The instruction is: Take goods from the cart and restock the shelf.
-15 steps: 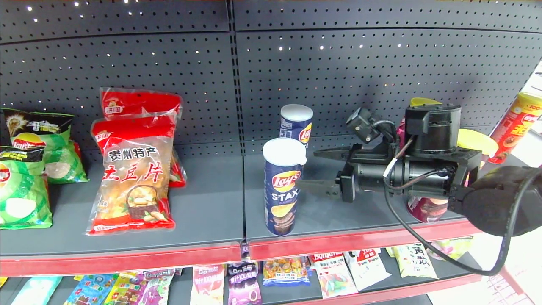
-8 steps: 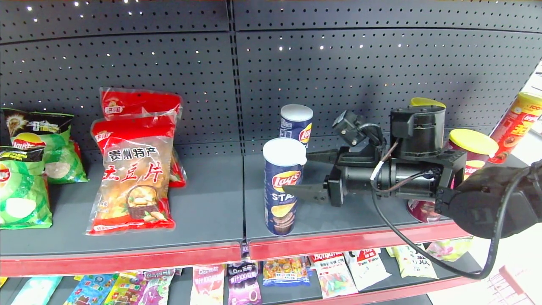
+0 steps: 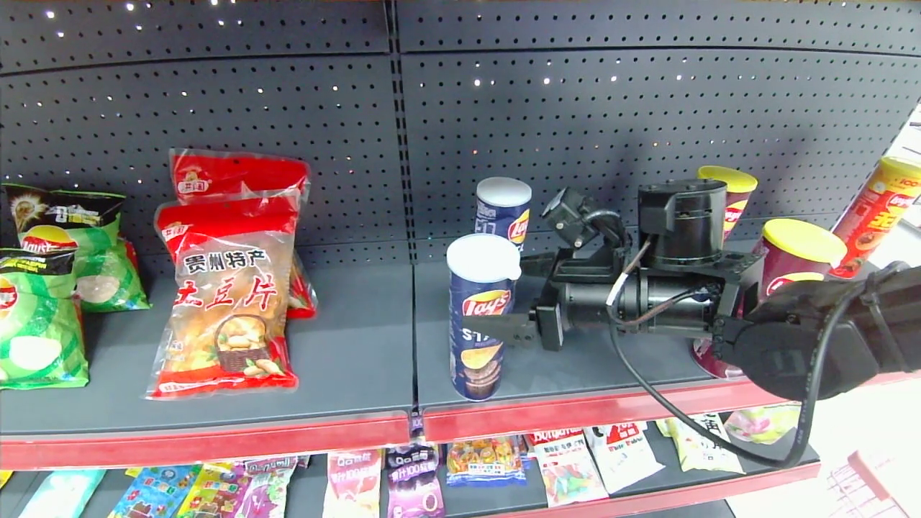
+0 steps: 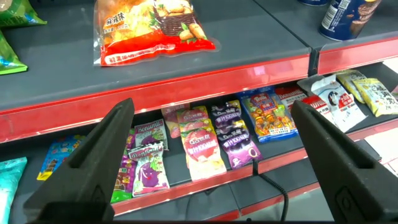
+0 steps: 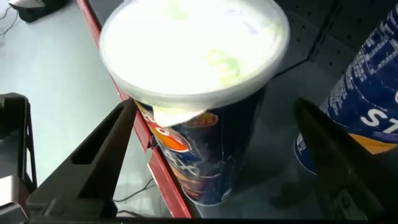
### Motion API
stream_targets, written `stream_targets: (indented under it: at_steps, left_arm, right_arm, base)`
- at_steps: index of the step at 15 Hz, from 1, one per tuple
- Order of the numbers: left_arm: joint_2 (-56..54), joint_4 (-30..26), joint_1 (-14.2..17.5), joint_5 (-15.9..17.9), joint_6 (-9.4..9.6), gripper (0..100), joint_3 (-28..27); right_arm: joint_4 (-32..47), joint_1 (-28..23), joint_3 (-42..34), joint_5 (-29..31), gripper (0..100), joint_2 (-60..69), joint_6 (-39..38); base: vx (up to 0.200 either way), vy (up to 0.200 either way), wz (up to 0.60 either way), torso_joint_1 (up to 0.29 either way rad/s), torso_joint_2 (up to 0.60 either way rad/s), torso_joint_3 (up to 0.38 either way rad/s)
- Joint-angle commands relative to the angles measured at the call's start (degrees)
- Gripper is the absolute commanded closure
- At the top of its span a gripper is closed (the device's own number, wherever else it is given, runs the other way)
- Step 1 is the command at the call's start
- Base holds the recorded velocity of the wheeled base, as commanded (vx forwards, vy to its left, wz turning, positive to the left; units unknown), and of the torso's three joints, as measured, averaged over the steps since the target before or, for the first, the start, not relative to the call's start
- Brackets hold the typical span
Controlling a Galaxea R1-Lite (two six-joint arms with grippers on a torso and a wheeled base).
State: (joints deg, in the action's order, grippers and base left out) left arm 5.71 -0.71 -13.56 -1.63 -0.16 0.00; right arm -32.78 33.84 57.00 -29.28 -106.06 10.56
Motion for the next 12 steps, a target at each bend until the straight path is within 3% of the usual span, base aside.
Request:
stream_targets:
  at_steps: [1, 5, 6, 12]
  left_arm:
    - [0.1, 0.0, 0.0, 0.0, -0.02, 0, 0.0]
    - [0.1, 0.0, 0.0, 0.0, -0.02, 0, 0.0]
    - [0.0, 0.0, 0.0, 0.0, -0.02, 0, 0.0]
    - [0.1, 0.0, 0.0, 0.0, -0.02, 0, 0.0]
  right_arm:
    - [0.0, 0.4, 0.6, 0.1, 0, -0.9, 0.1]
    - [-0.1, 0.4, 1.9, 0.3, 0, -2.3, 0.2]
    - [-0.1, 0.5, 2.1, 0.3, 100, -2.5, 0.2]
    - [-0.1, 0.9, 2.1, 0.5, 100, -2.5, 0.0]
  base:
    - [0.0, 0.0, 0.0, 0.0, 0.0, 0.0]
    - [0.0, 0.0, 0.0, 0.0, 0.0, 0.0]
    - [0.0, 0.0, 0.0, 0.0, 0.0, 0.0]
    - [0.0, 0.0, 0.0, 0.0, 0.0, 0.0]
